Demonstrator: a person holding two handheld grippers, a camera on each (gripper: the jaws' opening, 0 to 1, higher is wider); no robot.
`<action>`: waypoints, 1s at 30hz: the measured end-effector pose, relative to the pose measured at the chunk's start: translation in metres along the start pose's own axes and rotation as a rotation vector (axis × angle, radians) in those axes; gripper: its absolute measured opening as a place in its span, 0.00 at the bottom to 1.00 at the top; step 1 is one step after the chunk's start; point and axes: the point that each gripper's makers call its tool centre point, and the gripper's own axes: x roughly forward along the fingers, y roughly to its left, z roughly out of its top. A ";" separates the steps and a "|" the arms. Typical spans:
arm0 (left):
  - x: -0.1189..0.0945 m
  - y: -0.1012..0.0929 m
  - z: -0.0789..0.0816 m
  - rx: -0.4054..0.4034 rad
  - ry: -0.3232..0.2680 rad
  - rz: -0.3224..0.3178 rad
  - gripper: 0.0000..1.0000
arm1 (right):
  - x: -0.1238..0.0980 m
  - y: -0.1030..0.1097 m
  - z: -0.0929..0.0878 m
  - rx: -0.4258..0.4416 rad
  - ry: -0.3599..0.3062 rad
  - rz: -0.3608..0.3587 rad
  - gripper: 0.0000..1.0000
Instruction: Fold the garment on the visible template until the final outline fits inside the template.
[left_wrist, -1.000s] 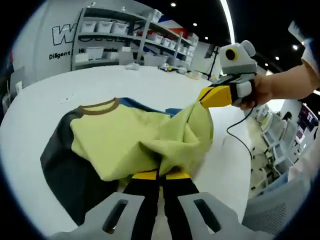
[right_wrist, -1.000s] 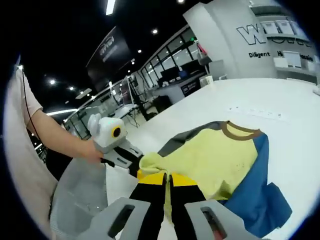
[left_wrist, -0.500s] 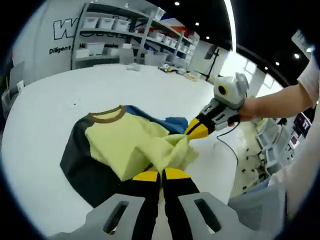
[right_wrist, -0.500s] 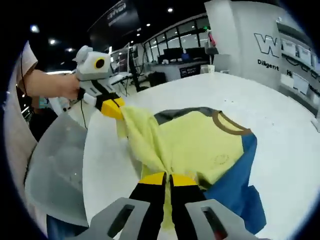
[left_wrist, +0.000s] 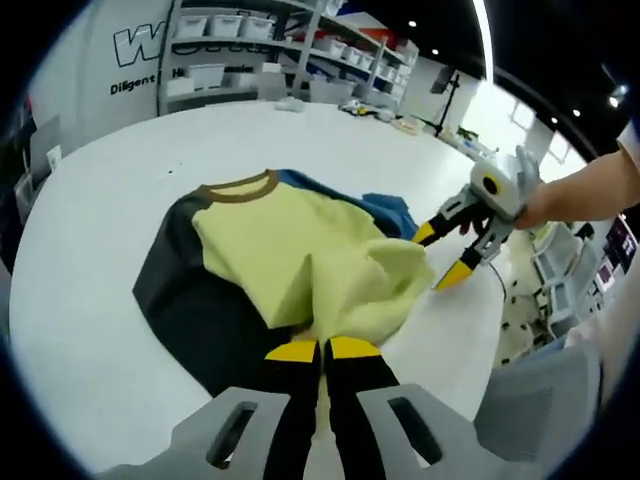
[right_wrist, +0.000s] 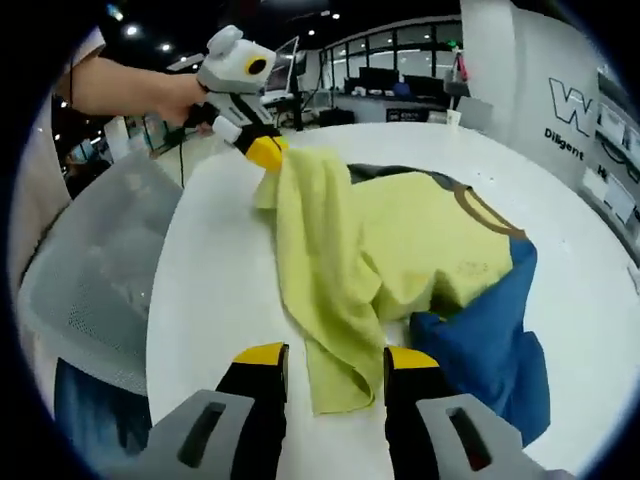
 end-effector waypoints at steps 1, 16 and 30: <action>-0.001 0.001 -0.001 -0.001 0.000 0.002 0.01 | 0.001 0.000 -0.002 0.006 0.000 -0.006 0.32; -0.009 0.007 -0.030 0.058 0.041 0.055 0.14 | 0.003 -0.012 -0.008 0.004 0.005 -0.057 0.10; -0.002 0.010 -0.086 0.183 0.165 0.101 0.17 | -0.017 -0.012 -0.007 -0.067 0.031 -0.093 0.00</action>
